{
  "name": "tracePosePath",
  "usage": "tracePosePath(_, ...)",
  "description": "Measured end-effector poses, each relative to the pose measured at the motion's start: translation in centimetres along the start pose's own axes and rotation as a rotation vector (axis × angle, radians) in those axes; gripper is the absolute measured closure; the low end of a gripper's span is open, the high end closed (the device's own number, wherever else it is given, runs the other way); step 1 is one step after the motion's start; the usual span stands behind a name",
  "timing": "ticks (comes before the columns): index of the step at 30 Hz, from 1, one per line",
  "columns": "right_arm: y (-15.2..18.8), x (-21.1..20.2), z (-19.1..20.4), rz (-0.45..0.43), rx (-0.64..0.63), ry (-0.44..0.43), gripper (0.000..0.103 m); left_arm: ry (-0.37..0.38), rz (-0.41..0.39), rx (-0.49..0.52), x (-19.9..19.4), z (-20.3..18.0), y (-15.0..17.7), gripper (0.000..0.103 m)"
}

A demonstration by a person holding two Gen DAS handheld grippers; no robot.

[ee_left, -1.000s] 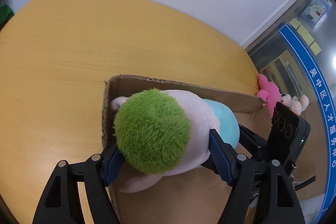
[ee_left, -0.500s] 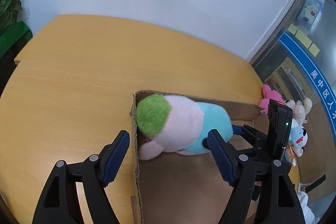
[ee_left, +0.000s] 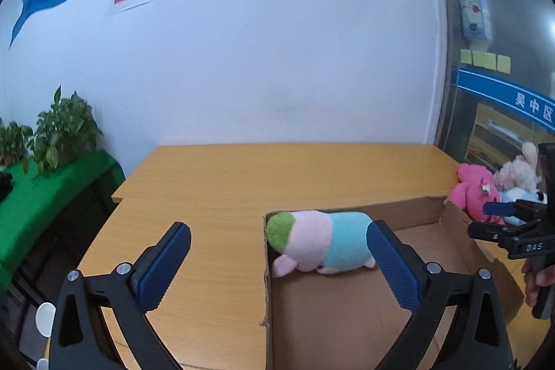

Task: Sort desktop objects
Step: 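Lower the plush into the box and open both grippers, then grasp the black sunglasses by the frame with the right gripper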

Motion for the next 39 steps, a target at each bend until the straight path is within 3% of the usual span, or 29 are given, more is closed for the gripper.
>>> tracePosePath(8, 5.4, -6.8, 0.7, 0.004, -0.038, 0.008, 0.007, 0.072, 0.039, 0.074, -5.3, -3.3, 4.2, 0.0)
tracePosePath(13, 10.4, -11.2, -0.1, 0.021, -0.024, -0.038, 0.007, 0.17, 0.144, 0.076, -7.3, -4.4, 9.5, 0.0)
tracePosePath(17, 17.2, -13.2, -2.0, 0.121, 0.0, -0.037, 0.007, 0.234, 0.226, 0.081, -8.7, -4.8, 14.3, 0.0)
tracePosePath(20, 23.2, -13.6, -3.9, 0.217, 0.12, -0.093, 0.007, 0.265, 0.296, 0.069, -9.2, -5.2, 17.6, 0.0)
tracePosePath(24, 28.1, -13.3, -4.0, 0.298, 0.163, -0.103, 0.007, 0.325, 0.367, 0.029, -9.8, -6.2, 20.1, 0.0)
tracePosePath(29, 30.5, -11.8, -1.9, 0.315, 0.209, -0.146, 0.007, 0.357, 0.418, 0.026, -10.2, -7.7, 22.1, 0.001)
tracePosePath(34, 31.7, -10.1, 2.5, 0.339, 0.244, -0.224, 0.007, 0.364, 0.417, 0.028, -11.1, -7.9, 22.7, 0.0)
tracePosePath(39, 31.8, -8.7, 8.3, 0.387, 0.171, -0.312, 0.007, 0.361, 0.452, -0.014, -11.9, -6.7, 24.1, 0.001)
Point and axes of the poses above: each gripper's, at about its wrist camera, not at the fingertips, and x roughly the way its jaws point, z to its left, y to its underside, the point moved 8 cm from there along x, roughly the way its jaws point, and after that the axes turned 15 degrees about -y, right-handed, at the moved point
